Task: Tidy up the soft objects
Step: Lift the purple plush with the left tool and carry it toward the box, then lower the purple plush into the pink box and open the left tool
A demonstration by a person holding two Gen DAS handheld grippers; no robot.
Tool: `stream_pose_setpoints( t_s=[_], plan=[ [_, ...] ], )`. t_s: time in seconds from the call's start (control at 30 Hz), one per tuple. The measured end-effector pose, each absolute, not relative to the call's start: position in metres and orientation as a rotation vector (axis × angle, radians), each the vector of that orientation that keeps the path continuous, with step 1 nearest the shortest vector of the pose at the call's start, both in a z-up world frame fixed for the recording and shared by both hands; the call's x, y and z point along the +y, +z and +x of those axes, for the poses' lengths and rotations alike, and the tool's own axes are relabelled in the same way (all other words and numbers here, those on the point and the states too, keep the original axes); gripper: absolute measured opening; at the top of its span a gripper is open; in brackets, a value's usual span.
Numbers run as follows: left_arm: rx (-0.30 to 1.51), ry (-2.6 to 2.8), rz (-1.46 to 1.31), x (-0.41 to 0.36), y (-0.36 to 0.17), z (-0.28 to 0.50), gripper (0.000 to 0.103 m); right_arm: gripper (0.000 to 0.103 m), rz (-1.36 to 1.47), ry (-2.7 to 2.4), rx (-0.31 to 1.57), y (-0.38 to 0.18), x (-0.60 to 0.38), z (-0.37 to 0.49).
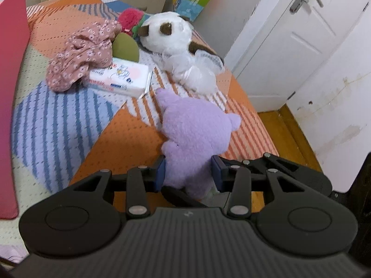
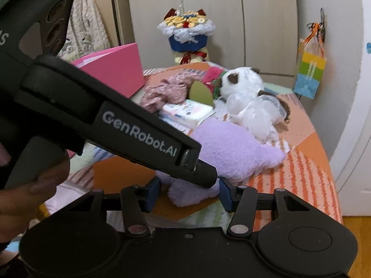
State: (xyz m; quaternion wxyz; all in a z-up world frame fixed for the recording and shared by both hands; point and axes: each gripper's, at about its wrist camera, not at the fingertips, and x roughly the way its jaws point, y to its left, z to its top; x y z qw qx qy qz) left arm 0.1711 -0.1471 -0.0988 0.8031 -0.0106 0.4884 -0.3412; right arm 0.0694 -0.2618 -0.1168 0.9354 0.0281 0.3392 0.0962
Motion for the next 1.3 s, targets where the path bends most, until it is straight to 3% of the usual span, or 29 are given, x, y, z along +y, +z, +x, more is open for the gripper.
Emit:
stream_pose_setpoints(
  t_s=[0.53, 1.3],
  plan=[
    [1.103, -0.73, -0.033, -0.102, -0.063, 0.142, 0.04, 0.057, 0.014, 0.333, 0.807, -0.078, -0.233, 0.059],
    [1.012, -0.616, -0.078, 0.014, 0.005, 0.076, 0.04, 0.055, -0.222, 0.621, 0.819, -0.001, -0.133, 0.028]
  ],
)
